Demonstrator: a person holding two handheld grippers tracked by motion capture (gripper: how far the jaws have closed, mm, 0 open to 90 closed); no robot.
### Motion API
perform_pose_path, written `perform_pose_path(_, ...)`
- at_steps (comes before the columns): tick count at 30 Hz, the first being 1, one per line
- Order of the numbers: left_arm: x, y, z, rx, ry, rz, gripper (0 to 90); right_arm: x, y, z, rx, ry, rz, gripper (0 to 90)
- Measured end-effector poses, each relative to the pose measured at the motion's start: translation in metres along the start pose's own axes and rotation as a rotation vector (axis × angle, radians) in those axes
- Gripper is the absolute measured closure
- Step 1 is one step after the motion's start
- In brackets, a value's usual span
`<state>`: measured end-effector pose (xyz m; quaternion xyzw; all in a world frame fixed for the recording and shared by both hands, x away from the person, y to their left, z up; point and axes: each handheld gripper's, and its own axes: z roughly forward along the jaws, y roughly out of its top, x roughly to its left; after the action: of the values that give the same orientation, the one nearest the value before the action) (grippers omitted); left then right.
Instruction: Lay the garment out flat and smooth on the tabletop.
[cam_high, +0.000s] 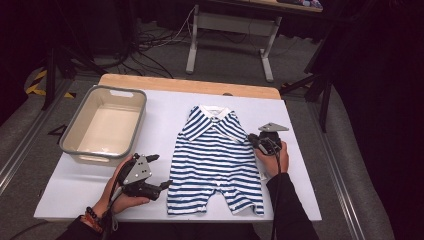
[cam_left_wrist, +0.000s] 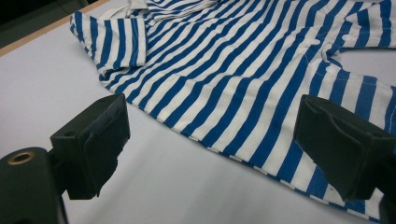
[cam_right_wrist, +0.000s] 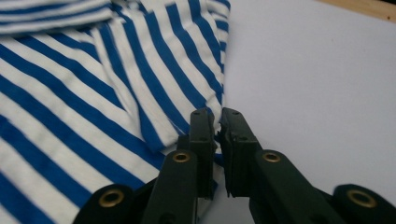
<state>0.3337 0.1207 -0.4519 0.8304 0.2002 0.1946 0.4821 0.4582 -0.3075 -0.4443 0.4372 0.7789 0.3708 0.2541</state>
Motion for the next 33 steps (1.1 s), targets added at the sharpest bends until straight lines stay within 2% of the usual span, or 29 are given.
perform_pose_path(4,0.000,0.001,0.000,-0.001,0.005,0.002,11.9,0.010,0.003,-0.013,-0.075,0.028,-0.022,78.8)
perform_pose_path(6,0.000,0.000,0.000,0.000,0.007,0.002,11.9,0.014,0.003,-0.020,-0.122,0.075,-0.020,77.3)
perform_pose_path(9,0.001,0.000,0.000,0.000,0.007,-0.002,11.9,0.022,0.007,-0.029,-0.151,0.066,-0.053,74.2)
perform_pose_path(13,0.000,0.001,0.000,-0.001,0.009,0.002,11.9,0.028,0.010,-0.041,-0.199,0.066,-0.066,70.6)
perform_pose_path(16,-0.001,0.001,0.000,-0.001,0.012,0.004,11.9,0.031,0.011,-0.050,-0.235,0.076,-0.057,68.0)
perform_pose_path(22,-0.002,0.002,-0.001,-0.003,0.011,0.004,11.9,0.036,0.010,-0.065,-0.280,0.093,-0.066,61.2)
perform_pose_path(27,-0.001,0.002,-0.001,-0.002,0.014,0.006,11.9,0.042,0.009,-0.072,-0.287,0.087,-0.095,54.7)
perform_pose_path(30,-0.002,0.002,-0.001,-0.001,0.014,0.008,11.9,0.044,0.009,-0.073,-0.289,0.095,-0.107,54.5)
perform_pose_path(33,-0.002,0.002,-0.001,0.001,0.015,0.010,11.9,0.049,0.008,-0.076,-0.289,0.103,-0.129,48.7)
